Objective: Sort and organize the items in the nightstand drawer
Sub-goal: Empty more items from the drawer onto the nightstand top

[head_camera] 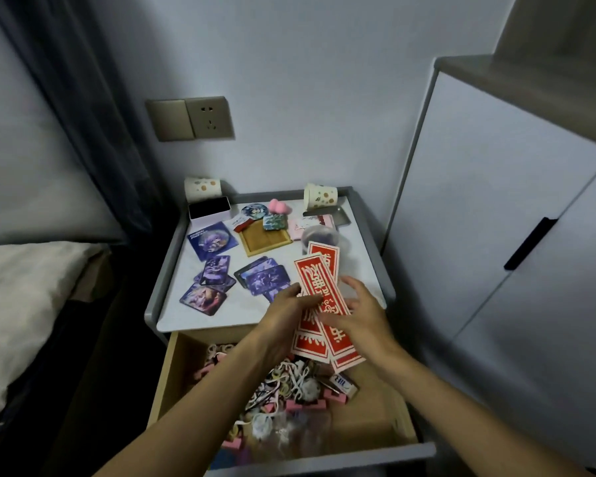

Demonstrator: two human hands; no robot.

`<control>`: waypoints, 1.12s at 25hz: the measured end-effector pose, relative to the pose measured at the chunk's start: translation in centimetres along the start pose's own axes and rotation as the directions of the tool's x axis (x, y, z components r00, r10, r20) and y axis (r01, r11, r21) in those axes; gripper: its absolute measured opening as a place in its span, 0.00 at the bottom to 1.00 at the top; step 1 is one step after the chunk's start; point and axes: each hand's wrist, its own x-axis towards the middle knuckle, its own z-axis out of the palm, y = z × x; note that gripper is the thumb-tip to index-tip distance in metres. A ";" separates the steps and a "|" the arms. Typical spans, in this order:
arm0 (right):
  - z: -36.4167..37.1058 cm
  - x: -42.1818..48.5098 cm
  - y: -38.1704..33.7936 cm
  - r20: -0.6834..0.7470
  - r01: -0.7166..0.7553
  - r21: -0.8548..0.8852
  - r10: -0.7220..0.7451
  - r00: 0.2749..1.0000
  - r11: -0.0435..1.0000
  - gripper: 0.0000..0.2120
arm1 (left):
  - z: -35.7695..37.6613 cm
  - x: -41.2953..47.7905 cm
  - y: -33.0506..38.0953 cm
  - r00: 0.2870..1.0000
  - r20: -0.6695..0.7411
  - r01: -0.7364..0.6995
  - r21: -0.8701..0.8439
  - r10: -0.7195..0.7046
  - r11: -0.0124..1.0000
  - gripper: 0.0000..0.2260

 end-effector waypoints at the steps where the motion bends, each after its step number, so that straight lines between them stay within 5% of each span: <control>1: -1.0 0.8 0.2 -0.045 -0.013 0.006 0.013 0.999 1.000 0.31 | 0.4 0.8 0.1 1.000 0.011 -0.024 0.068 0.023 0.997 0.12; 3: -3.2 2.9 0.6 -0.172 -0.007 -0.006 0.006 0.985 1.000 0.29 | 0.6 3.2 0.6 0.974 -0.084 -0.166 0.382 0.213 0.909 0.17; 6: -5.7 6.9 1.3 -0.264 -0.072 -0.078 0.049 0.963 0.994 0.23 | 0.2 7.5 3.0 0.764 -0.035 -0.297 0.867 0.644 0.400 0.33; 8: -5.8 9.3 1.5 -0.217 -0.135 -0.207 0.089 0.972 0.969 0.17 | 0.3 10.3 4.5 0.769 0.093 -0.256 0.952 0.632 0.171 0.39; 10: -5.2 11.1 1.6 -0.187 -0.144 -0.334 0.085 0.979 0.932 0.13 | 0.6 13.0 5.0 0.826 0.148 -0.221 0.973 0.543 0.072 0.40; 15: -3.7 13.4 2.7 -0.162 -0.145 -0.481 0.075 0.984 0.864 0.08 | -0.8 15.2 4.5 0.778 0.107 -0.189 0.980 0.619 0.068 0.29; 21: -2.4 12.9 2.1 -0.173 -0.049 -0.661 -0.089 0.981 0.748 0.19 | -1.8 13.6 4.3 0.787 0.171 -0.293 0.949 0.593 0.114 0.33; 23: -1.5 10.6 1.6 -0.083 0.096 -0.774 -0.250 0.965 0.625 0.24 | -2.5 11.3 4.0 0.756 0.222 -0.379 0.916 0.615 0.136 0.29; 25: 0.0 7.3 0.8 0.057 0.268 -0.730 -0.334 0.941 0.629 0.22 | -4.3 7.5 3.5 0.728 0.260 -0.443 0.885 0.635 0.146 0.20; 28: 3.3 2.9 0.7 0.304 0.429 -0.612 -0.304 0.903 0.664 0.12 | -9.3 0.9 2.0 0.758 0.151 -0.309 0.940 0.634 0.145 0.11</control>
